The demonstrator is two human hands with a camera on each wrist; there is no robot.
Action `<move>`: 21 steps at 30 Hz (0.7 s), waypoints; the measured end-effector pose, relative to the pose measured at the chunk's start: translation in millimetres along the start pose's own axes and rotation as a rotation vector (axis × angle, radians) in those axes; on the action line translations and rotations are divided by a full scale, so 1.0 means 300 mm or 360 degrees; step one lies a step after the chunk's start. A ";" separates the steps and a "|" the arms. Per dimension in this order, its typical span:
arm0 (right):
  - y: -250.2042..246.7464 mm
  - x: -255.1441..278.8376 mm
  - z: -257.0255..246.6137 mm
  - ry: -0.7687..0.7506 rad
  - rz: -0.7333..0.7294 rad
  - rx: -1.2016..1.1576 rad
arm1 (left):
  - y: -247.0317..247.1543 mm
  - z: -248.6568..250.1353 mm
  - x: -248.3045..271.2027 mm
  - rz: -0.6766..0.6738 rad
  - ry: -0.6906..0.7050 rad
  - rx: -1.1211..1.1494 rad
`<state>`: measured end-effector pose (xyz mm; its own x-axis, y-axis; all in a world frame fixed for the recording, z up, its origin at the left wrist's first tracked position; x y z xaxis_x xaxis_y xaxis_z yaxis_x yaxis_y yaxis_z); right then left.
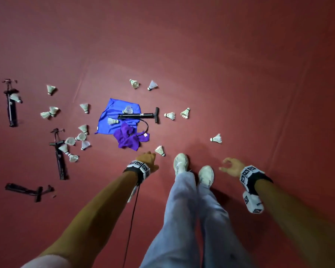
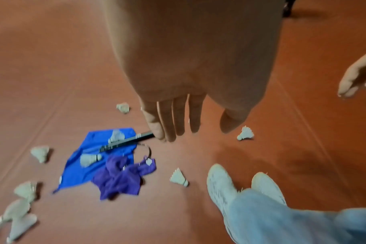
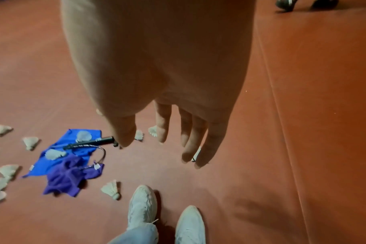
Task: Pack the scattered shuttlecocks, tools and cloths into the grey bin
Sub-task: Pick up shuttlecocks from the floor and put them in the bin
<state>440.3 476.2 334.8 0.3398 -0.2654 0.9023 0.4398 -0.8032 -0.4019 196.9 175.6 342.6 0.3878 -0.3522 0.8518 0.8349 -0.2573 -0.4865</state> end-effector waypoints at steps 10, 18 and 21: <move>0.231 -0.868 0.160 0.0019 0.0038 0.0084 | 0.528 -0.284 -0.771 -0.0156 -0.0166 0.0239; 0.301 -1.337 0.226 0.0242 0.0248 -0.0187 | 0.620 -0.374 -1.126 -0.0102 -0.0127 0.0425; 0.383 -1.542 0.343 0.0213 0.0313 -0.0450 | 0.606 -0.350 -1.183 -0.0100 -0.0143 0.0542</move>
<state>419.1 561.7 -144.8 0.2750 -0.4815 0.8322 0.1236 -0.8407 -0.5273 169.8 159.3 -68.6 0.3517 -0.2609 0.8990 0.9346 0.0438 -0.3530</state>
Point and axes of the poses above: each hand's wrist, its own x-axis away from the middle knuckle, its own y-axis out of the palm, z = x × y, the point moved 4 cm from there along -x, towards the middle knuckle, and after that the axes turned 15 degrees about x, right-handed, at the moved point
